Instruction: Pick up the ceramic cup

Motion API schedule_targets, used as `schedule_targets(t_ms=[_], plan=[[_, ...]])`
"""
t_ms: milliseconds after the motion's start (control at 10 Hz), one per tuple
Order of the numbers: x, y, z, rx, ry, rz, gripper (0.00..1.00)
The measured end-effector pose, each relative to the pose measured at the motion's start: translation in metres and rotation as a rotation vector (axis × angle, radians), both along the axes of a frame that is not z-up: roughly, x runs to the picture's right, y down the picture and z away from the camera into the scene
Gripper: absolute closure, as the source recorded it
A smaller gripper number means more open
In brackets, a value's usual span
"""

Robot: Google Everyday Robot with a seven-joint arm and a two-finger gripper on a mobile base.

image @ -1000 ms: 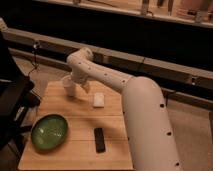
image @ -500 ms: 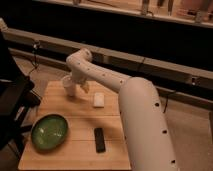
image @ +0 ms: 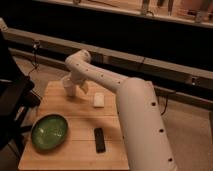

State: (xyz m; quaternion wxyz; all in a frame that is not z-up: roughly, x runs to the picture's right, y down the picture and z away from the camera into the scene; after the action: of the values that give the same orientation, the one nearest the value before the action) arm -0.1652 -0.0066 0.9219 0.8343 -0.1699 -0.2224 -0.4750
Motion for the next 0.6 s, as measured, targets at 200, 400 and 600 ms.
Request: schedule_targets(t_ms=[200, 400, 600], plan=[[0.0011, -0.0001, 0.0042, 0.004, 0.0, 0.0, 0.2], [-0.0017, 0.0011, 0.007, 0.006, -0.002, -0.003, 0.2], [-0.0039, 0.0025, 0.0097, 0.008, -0.003, -0.007, 0.2]])
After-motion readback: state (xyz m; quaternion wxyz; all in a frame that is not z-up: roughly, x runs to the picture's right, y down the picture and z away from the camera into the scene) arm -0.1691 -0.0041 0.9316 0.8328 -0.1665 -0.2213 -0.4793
